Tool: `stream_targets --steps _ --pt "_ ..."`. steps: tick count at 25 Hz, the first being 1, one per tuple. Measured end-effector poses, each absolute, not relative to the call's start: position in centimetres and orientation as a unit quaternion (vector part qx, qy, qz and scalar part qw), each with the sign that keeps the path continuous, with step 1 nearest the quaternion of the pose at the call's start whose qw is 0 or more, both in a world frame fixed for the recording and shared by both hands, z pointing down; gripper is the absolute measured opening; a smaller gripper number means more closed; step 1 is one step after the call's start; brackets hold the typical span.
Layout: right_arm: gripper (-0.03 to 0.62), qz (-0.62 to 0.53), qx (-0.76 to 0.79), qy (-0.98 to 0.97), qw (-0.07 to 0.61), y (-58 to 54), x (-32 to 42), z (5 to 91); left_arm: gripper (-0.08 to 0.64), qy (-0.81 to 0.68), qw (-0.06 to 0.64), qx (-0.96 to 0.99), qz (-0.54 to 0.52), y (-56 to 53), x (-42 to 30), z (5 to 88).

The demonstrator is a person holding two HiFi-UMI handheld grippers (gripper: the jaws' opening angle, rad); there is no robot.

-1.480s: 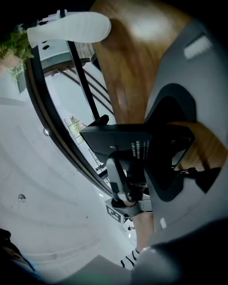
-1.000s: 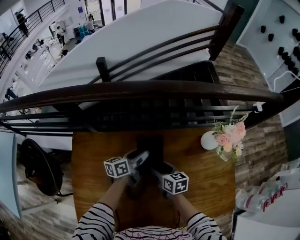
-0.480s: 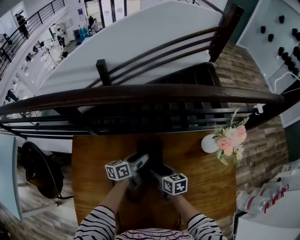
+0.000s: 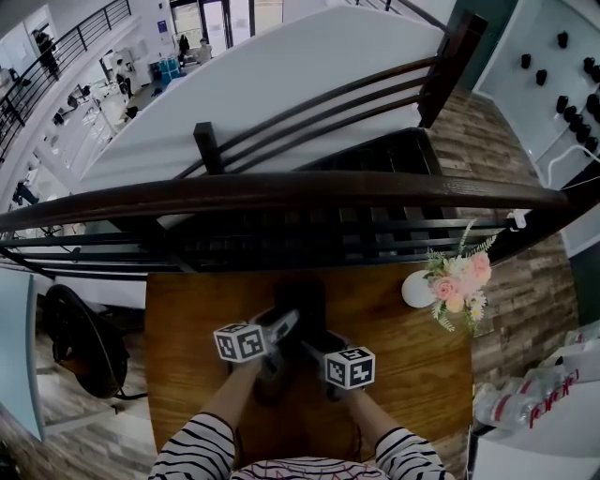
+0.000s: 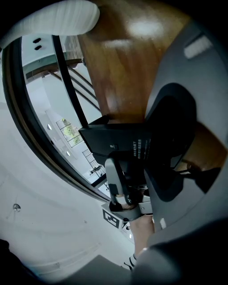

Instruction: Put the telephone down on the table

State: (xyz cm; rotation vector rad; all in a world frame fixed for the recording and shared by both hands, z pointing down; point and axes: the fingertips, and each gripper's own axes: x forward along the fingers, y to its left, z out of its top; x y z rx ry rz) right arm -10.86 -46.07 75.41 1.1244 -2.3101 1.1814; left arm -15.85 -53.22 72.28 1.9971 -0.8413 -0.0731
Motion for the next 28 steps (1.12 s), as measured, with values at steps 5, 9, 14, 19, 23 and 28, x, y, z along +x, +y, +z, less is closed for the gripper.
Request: stream_targets --steps 5,9,14,19,23,28 --pt "0.282 0.41 0.393 -0.808 0.158 -46.0 -10.6 75.2 0.239 -0.351 0.458 0.817 -0.021 -52.9 -15.4 72.2" --pt "0.299 0.406 0.409 -0.802 0.156 -45.8 -10.0 74.8 0.316 -0.357 0.455 0.816 -0.021 -52.4 -15.4 71.8" --pt "0.333 0.403 0.424 -0.798 0.147 -45.1 -9.2 74.0 0.357 -0.375 0.44 0.816 -0.018 -51.2 -16.5 71.3" --pt "0.325 0.393 0.428 -0.804 0.126 -44.0 -8.4 71.8 0.367 -0.394 0.423 0.815 -0.024 -49.5 -17.4 69.8" --pt "0.295 0.376 0.434 -0.81 0.119 -42.4 -7.8 69.7 0.367 -0.42 0.398 0.815 -0.031 -47.6 -18.8 68.2" --pt "0.243 0.347 0.439 -0.821 0.11 -39.9 -6.8 67.4 0.356 -0.437 0.368 0.819 -0.043 -44.3 -19.1 65.9"
